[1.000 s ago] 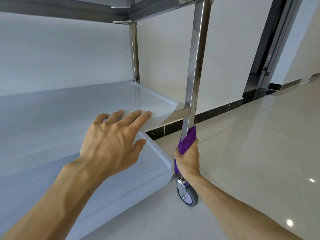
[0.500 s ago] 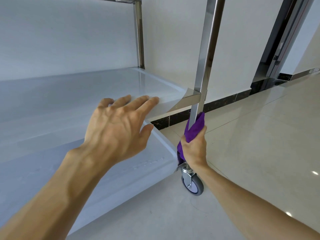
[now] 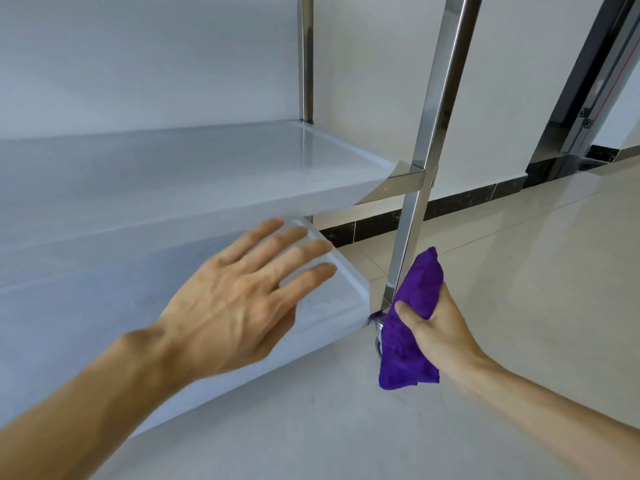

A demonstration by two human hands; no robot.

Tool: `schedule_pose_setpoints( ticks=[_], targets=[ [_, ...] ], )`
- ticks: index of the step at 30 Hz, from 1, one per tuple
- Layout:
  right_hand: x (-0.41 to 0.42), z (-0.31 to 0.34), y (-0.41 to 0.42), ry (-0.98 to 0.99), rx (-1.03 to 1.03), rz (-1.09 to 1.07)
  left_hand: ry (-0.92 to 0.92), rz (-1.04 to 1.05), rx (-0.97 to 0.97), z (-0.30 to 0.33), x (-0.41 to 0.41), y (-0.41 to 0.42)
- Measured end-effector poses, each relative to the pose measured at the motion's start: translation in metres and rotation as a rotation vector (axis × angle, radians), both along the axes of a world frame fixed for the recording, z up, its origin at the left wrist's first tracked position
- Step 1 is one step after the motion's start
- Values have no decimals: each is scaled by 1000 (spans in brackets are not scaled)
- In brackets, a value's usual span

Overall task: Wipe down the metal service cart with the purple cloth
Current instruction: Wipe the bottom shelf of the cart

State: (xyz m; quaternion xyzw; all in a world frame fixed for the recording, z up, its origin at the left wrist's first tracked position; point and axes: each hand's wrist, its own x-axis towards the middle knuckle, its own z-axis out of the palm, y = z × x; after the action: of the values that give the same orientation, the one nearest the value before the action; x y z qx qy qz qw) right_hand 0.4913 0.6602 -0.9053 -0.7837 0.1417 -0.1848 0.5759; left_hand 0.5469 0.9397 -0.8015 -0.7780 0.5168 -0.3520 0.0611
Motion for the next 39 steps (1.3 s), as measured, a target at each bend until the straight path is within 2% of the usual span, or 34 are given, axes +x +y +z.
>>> schedule_pose_setpoints(
  ticks=[3, 5, 7, 9, 10, 13, 14, 18, 20, 22, 25, 29, 32, 39],
  targets=[
    [13, 22, 14, -38, -64, 57, 157, 133, 85, -29, -1, 24],
    [32, 33, 24, -81, -147, 40, 298, 253, 54, -39, 6, 37],
    [51, 42, 37, -156, -314, 44, 476, 370, -39, -47, 14, 47],
    [67, 42, 48, -184, -549, 171, 592, 459, -92, -59, 22, 54],
    [73, 37, 52, -98, -679, 304, 618, 492, -100, -65, 27, 56],
    [83, 15, 63, 562, -997, 760, 685, 564, -117, -85, 38, 57],
    [85, 11, 65, 633, -1014, 802, 712, 587, -124, -91, 40, 58],
    [95, -3, 78, 414, -828, 594, 773, 653, -177, -114, 53, 61],
    [96, -21, 86, 439, -912, 531, 837, 709, -183, -126, 58, 64],
    [96, -39, 89, 428, -1026, 497, 883, 771, -104, -142, 55, 68],
    [107, -40, 68, 395, -1047, 453, 890, 785, -90, -162, 49, 73],
    [144, -33, 37, 554, -1060, 388, 884, 785, -95, -169, 53, 73],
    [163, -34, 56, 620, -1027, 324, 876, 777, -101, -171, 52, 73],
    [112, -42, 111, 423, -1097, 618, 877, 768, -95, -169, 37, 83]
  ],
)
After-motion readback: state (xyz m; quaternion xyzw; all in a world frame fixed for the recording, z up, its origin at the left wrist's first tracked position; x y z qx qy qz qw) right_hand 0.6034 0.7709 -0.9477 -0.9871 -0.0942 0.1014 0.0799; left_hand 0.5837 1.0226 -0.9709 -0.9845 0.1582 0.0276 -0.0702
